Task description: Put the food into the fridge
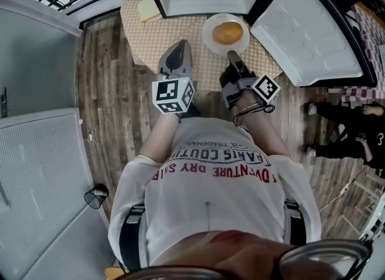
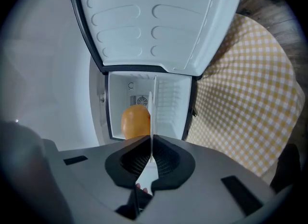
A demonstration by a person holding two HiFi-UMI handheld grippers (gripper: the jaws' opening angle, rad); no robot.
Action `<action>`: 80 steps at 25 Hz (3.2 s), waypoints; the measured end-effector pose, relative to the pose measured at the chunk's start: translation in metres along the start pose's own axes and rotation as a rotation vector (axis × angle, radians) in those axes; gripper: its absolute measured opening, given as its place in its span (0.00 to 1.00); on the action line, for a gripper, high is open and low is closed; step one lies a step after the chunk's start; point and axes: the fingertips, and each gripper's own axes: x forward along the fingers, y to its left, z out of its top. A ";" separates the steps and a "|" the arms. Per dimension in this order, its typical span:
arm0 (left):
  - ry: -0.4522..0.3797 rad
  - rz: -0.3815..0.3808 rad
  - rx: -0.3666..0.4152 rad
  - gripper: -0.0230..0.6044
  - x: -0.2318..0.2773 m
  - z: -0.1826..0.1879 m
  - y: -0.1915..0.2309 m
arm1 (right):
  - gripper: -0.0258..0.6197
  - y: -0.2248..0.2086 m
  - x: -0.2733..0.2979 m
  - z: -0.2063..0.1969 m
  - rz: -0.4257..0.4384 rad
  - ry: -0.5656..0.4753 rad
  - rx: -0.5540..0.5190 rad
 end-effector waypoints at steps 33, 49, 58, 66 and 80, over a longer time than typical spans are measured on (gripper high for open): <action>0.057 -0.136 0.045 0.08 0.153 0.016 0.089 | 0.09 0.001 0.184 0.069 -0.035 -0.180 0.028; 0.115 -0.084 0.025 0.08 0.184 -0.003 0.102 | 0.09 -0.010 0.240 0.093 -0.073 -0.154 0.077; 0.144 -0.066 0.014 0.08 0.194 -0.013 0.111 | 0.09 -0.010 0.264 0.102 -0.086 -0.143 0.084; 0.153 -0.060 0.006 0.08 0.201 -0.016 0.113 | 0.09 -0.010 0.273 0.103 -0.088 -0.137 0.098; 0.155 -0.097 0.006 0.08 0.201 -0.016 0.097 | 0.43 0.017 0.269 0.102 -0.028 -0.085 -0.102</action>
